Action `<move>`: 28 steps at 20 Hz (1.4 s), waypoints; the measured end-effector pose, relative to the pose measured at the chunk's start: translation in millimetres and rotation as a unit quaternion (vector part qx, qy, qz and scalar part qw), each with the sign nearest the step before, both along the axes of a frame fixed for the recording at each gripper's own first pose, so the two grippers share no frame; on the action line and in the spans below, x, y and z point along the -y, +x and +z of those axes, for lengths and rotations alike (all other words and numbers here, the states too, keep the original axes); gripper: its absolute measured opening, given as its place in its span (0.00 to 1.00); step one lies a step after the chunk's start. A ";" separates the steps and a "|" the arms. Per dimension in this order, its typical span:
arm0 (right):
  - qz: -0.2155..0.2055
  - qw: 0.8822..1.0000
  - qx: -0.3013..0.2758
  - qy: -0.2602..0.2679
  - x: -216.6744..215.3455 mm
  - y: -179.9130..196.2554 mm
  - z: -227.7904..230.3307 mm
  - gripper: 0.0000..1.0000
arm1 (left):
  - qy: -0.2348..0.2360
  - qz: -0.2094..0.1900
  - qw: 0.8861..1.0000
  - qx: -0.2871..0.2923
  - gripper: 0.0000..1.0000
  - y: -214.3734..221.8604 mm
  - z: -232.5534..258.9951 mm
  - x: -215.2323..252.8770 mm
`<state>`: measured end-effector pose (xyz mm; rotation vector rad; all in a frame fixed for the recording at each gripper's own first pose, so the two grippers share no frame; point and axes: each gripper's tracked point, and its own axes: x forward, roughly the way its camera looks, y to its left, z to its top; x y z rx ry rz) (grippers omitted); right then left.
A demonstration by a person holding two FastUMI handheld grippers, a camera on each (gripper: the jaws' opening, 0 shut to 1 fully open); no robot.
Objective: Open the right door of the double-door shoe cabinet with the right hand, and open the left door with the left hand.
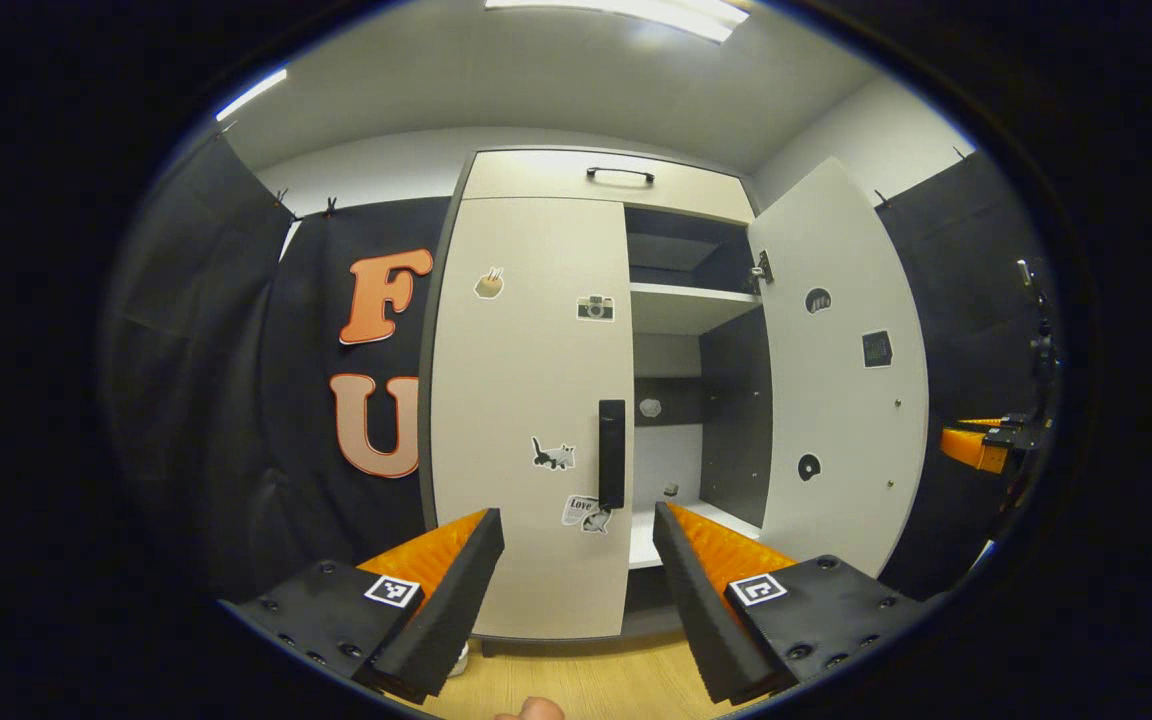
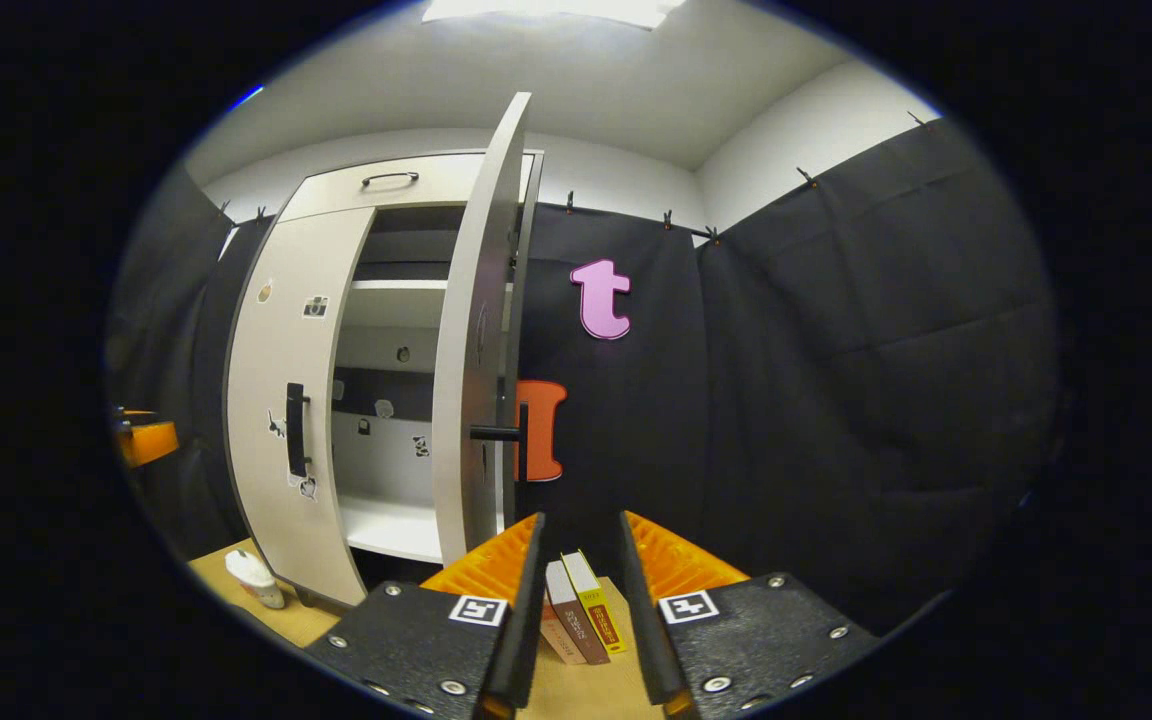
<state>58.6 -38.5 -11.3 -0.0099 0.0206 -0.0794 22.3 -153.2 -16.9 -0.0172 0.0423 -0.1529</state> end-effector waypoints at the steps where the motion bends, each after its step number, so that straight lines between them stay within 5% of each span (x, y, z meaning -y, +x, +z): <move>1: -0.003 1.000 0.001 0.001 1.1 -2.6 0.4 0.58 | 0.002 -0.002 1.000 -0.003 0.96 6.1 -1.7 6.1; 3: -0.013 1.000 0.006 -0.003 7.3 -4.2 1.2 0.86 | 0.007 -0.006 1.000 -0.008 0.96 21.3 -7.4 18.2; 7: -0.006 1.000 0.016 -0.001 2.1 -5.3 4.8 0.97 | 0.012 -0.019 1.000 -0.007 0.96 59.4 -13.1 43.7; 24: -0.012 0.999 0.042 0.005 14.1 -13.5 2.6 0.88 | 0.010 0.019 0.999 -0.027 0.95 188.7 -34.5 56.0; 28: -0.009 0.999 0.041 0.008 12.9 -12.6 -0.6 0.93 | 0.004 0.018 0.998 -0.053 0.97 205.6 -51.3 57.3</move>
